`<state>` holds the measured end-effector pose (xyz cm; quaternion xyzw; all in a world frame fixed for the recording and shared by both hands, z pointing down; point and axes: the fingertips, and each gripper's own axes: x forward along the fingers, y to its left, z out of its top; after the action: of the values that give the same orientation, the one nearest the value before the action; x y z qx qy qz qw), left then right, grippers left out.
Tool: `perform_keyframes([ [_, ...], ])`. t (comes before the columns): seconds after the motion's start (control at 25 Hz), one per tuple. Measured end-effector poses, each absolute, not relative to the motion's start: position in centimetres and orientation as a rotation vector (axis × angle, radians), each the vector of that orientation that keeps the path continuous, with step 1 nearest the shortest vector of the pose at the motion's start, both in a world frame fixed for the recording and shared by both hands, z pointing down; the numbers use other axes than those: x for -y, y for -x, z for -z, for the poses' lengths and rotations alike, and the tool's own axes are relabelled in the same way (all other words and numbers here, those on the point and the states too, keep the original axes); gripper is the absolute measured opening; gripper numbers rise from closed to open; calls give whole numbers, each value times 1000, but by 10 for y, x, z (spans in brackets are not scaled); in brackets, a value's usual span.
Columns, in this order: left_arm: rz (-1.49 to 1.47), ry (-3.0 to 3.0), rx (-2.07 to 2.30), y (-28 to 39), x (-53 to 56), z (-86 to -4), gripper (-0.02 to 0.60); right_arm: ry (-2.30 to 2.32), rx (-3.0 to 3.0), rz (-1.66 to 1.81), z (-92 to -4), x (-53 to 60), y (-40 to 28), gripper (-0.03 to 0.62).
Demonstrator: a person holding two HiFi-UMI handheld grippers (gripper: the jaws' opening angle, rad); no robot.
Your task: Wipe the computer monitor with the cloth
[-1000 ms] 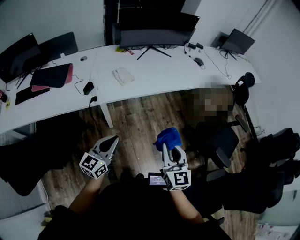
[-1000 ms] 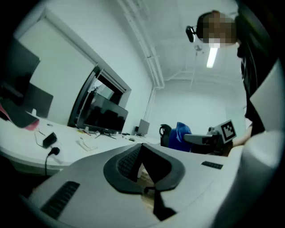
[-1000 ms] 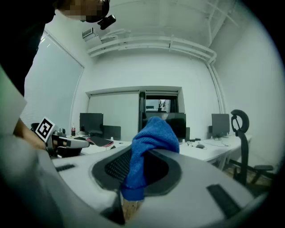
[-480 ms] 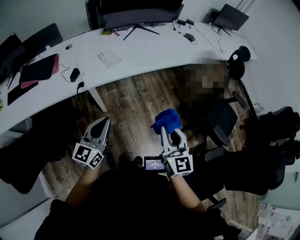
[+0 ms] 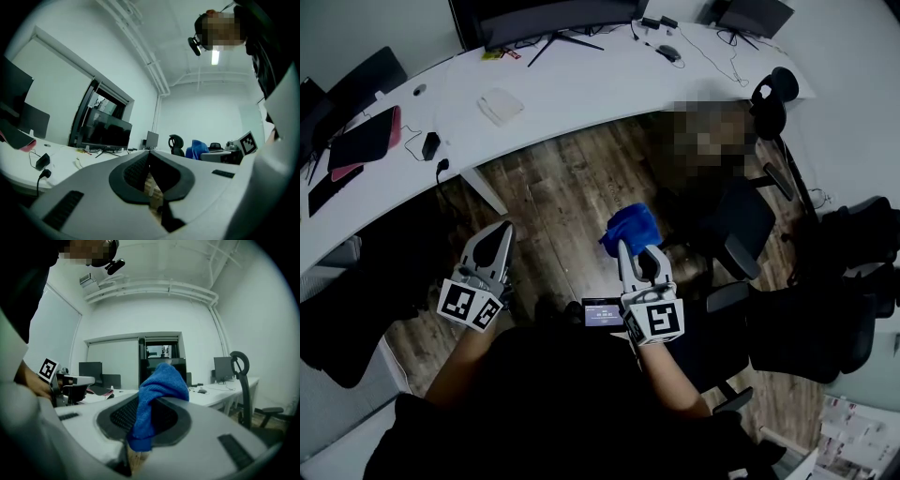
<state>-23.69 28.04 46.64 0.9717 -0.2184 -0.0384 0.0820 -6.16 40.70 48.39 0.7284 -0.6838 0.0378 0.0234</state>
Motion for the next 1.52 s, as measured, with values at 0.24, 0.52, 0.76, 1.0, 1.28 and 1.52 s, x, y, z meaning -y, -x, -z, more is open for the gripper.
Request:
perform_keyframes([
  [0.24,118,-2918,652,210,-278,-460,-5,-2249,2135,-124,-485,-405,35,69],
  [0.52,117,-2906,662,185,-279,-464,-5,-2259,2153,-164,-492,-399,8,69],
  [0.76,128,-2911,641,165,-258,-462,-5,-2281,2169,-158,-490,-376,-10,69],
  [1.0,160,-2905,633,140,-200,-467,-5,-2273,2132,-196,-500,-322,-33,69],
  [1.28,107,-2963,584,98,-103,-463,-5,-2232,2119,-211,-496,-223,-65,69],
  [1.52,124,-3005,573,67,-19,-447,-5,-2199,2183,-177,-485,-127,-85,69],
])
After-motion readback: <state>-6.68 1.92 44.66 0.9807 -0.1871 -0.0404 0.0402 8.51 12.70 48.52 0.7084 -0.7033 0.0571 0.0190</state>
